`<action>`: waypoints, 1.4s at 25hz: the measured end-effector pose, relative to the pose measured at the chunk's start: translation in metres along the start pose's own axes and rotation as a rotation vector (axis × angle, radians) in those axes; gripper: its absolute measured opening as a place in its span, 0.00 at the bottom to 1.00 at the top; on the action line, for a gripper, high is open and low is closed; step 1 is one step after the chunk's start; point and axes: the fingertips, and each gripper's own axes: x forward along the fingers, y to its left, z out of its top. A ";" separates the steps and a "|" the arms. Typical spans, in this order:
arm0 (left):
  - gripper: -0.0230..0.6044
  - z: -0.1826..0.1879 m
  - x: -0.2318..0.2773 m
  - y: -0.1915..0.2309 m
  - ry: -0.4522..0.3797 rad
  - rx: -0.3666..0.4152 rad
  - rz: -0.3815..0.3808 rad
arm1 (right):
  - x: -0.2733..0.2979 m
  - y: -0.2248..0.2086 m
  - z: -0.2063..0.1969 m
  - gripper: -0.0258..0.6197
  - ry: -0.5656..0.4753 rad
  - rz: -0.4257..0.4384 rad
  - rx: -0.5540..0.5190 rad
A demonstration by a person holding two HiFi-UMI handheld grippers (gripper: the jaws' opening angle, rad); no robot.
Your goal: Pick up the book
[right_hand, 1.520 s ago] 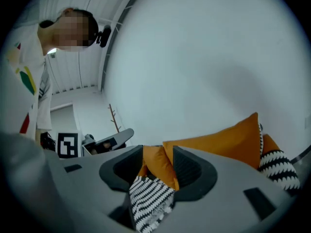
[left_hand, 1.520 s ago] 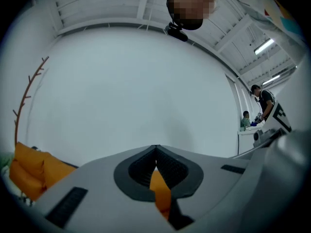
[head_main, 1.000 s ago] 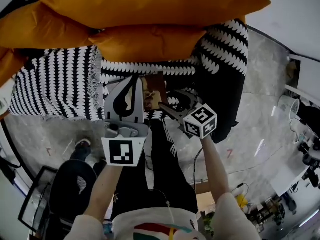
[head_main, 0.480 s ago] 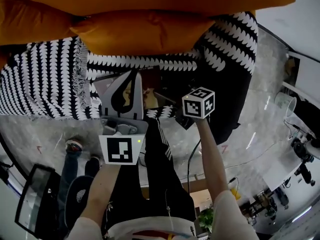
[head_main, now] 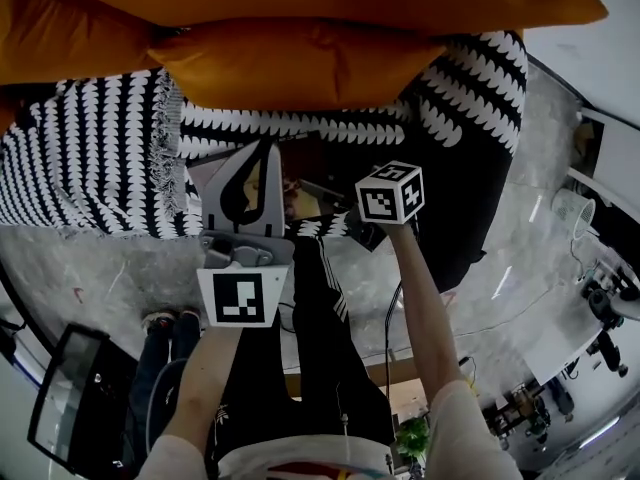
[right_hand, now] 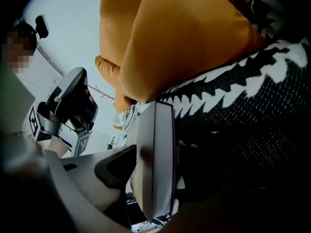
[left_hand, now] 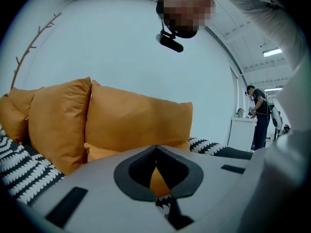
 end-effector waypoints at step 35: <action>0.04 0.021 0.002 0.031 -0.006 0.005 0.057 | -0.029 0.067 0.023 0.29 -0.128 0.058 0.002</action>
